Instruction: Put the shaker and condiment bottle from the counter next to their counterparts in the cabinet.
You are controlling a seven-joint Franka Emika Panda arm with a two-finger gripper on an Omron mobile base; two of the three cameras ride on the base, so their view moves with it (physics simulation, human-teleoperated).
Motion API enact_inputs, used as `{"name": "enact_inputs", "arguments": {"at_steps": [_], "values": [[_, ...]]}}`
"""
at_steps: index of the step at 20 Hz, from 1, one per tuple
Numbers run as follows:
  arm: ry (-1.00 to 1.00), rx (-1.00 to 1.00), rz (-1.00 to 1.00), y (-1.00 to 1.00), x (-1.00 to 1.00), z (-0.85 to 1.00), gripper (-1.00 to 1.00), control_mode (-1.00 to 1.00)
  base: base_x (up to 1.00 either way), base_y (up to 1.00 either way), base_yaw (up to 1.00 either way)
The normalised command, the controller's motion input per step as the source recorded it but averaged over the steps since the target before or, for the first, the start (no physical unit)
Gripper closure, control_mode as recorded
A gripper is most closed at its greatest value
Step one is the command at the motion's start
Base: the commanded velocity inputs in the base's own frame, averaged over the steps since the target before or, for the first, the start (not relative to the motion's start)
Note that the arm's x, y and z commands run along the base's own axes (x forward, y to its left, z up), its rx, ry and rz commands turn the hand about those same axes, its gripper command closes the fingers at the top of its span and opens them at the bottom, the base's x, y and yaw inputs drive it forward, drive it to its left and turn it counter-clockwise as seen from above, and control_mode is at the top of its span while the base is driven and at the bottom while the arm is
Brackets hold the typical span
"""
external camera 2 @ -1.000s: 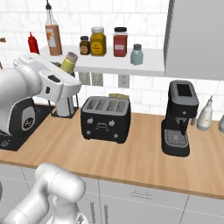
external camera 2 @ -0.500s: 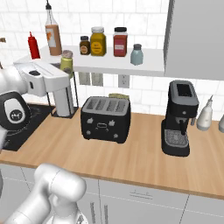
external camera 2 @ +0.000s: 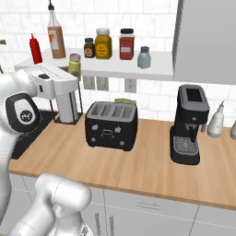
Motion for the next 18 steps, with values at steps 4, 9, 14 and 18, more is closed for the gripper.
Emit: {"name": "enact_inputs", "arguments": {"at_steps": [4, 9, 14, 18], "values": [[-0.16, -0.02, -0.04, 0.07, 0.45, -0.26, 1.0, -1.0, 0.0, 0.0, 0.0], [-0.03, -0.01, -0.01, 0.01, 0.07, -0.03, 1.0, -1.0, 0.0, 0.0, 0.0], [0.02, -0.1, -0.02, -0.29, 0.09, 0.38, 1.0, -1.0, 0.0, 0.0, 0.0], [0.05, -0.1, 0.0, -0.43, 0.14, 0.52, 1.0, -1.0, 0.0, 0.0, 0.0]]}}
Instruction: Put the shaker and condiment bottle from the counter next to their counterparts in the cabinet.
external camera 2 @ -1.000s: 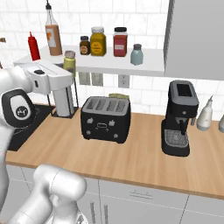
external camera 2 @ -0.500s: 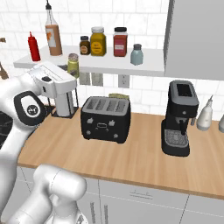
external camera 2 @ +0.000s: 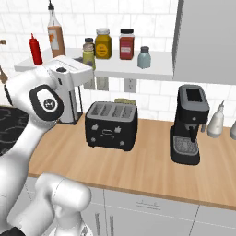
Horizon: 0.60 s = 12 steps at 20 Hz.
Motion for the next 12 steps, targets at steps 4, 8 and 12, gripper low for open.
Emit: {"name": "enact_inputs", "arguments": {"at_steps": [4, 8, 12], "values": [[0.01, -0.04, 0.0, -0.09, 0.01, 0.05, 1.0, -1.0, 0.0, 0.0, 0.0], [0.1, -0.02, -0.05, 0.0, 0.34, -0.25, 1.0, -1.0, 0.0, 0.0, 0.0], [0.08, 0.01, -0.09, 0.0, 0.46, -0.01, 1.0, -1.0, 0.0, 0.0, 0.0]]}}
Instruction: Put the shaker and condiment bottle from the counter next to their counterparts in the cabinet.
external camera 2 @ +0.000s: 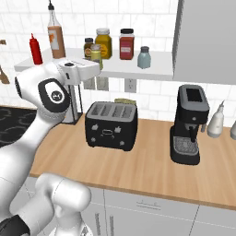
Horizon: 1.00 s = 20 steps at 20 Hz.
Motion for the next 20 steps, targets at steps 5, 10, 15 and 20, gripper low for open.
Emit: {"name": "enact_inputs", "arguments": {"at_steps": [5, 10, 15, 20], "values": [[0.0, 0.0, -0.01, -0.01, 0.09, -0.04, 1.0, -1.0, 0.0, 0.0, 0.0], [0.0, 0.06, 0.0, -0.14, 0.21, -0.31, 1.0, -1.0, 0.0, 0.0, 0.0], [0.0, 0.08, 0.0, -0.08, 0.33, -0.08, 1.0, -1.0, 0.0, 0.0, 0.0], [0.0, 0.07, 0.0, -0.11, 0.38, -0.01, 1.0, -1.0, 0.0, 0.0, 0.0]]}}
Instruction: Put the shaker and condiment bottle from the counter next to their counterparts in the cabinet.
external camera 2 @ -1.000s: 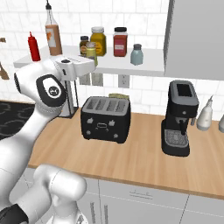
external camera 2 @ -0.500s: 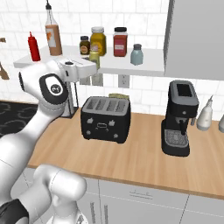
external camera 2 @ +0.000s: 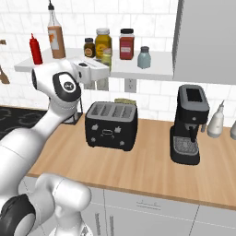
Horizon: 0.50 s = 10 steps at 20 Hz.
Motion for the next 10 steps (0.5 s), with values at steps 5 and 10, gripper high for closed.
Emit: {"name": "enact_inputs", "arguments": {"at_steps": [5, 10], "values": [[0.0, 0.05, 0.0, -0.18, 0.33, -0.05, 1.0, -1.0, 0.0, 0.0, 0.0], [-0.02, 0.04, 0.0, -0.22, 0.25, -0.12, 1.0, -1.0, 0.0, 0.0, 0.0]]}}
